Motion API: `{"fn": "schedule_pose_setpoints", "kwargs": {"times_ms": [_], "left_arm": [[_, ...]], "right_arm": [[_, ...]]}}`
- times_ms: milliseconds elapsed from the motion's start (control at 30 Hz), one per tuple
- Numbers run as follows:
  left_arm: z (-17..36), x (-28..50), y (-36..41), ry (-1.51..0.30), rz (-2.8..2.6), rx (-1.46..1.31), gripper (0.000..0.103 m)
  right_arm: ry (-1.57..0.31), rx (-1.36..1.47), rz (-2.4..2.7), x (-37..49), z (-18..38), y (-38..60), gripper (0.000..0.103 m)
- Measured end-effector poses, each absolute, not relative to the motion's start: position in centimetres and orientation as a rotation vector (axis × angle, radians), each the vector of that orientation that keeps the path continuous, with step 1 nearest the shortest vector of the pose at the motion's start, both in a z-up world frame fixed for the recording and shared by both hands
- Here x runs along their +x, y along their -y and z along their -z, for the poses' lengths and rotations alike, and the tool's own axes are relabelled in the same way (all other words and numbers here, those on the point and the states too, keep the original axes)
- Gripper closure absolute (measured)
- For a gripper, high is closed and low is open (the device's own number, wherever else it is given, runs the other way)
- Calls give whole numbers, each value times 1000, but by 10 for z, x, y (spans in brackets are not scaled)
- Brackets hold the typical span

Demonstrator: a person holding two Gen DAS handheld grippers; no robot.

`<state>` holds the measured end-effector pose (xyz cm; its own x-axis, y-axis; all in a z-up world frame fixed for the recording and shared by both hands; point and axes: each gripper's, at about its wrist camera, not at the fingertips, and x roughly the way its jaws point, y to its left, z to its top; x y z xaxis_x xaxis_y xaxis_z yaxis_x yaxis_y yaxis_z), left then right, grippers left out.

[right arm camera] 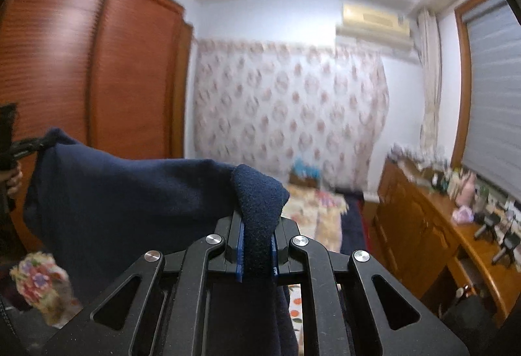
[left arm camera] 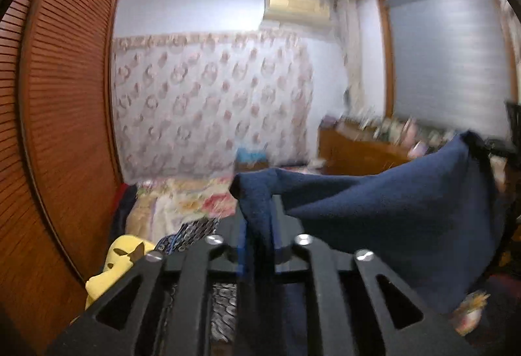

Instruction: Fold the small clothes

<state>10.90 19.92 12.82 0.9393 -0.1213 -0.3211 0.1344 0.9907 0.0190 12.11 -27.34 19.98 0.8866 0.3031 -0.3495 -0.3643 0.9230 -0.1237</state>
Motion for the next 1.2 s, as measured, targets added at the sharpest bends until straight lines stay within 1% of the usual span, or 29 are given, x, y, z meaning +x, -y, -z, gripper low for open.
{"fn": "schedule_pose_setpoints", "kwargs": {"times_ms": [33,67,100,167,200,233,267,300,333,367,467,500,700,1033,1200], "left_arm": [[-110,137,-200,-367,113,51,80],[-96,158,-201,-404,105,48,79],[-79,178,-205,-445,99,41,79],[-50,205,-209,-537,100,9,77],[-38,210,-209,-578,97,0,74],[-27,210,-206,-600,111,-4,71],[-20,205,-201,-605,124,1,66],[-14,200,-198,-608,128,11,64],[-10,195,-193,-614,133,18,64],[-6,189,-190,-622,148,13,61],[-3,175,-185,-644,190,-22,49],[0,169,-182,-647,202,-23,47],[12,139,-170,-663,222,-3,47],[74,100,-152,-795,261,-19,46],[93,93,-153,-849,244,-8,46]], "right_arm": [[-373,-189,-323,149,-185,271,88],[-427,-195,-299,179,-166,268,82],[-513,-203,-261,218,-139,266,80],[-639,-205,-198,266,-95,268,71],[-708,-189,-180,287,-67,272,71],[-735,-189,-158,295,-48,274,71],[-748,-192,-149,299,-36,276,71],[-765,-184,-158,300,-22,278,71],[-778,-177,-162,297,-14,280,70],[-785,-174,-159,294,-7,282,68],[-794,-168,-182,278,3,285,66],[-793,-155,-194,270,4,286,66],[-767,-109,-231,219,12,297,65],[-834,-37,-234,145,56,324,65],[-823,-60,-233,124,61,317,65]]}}
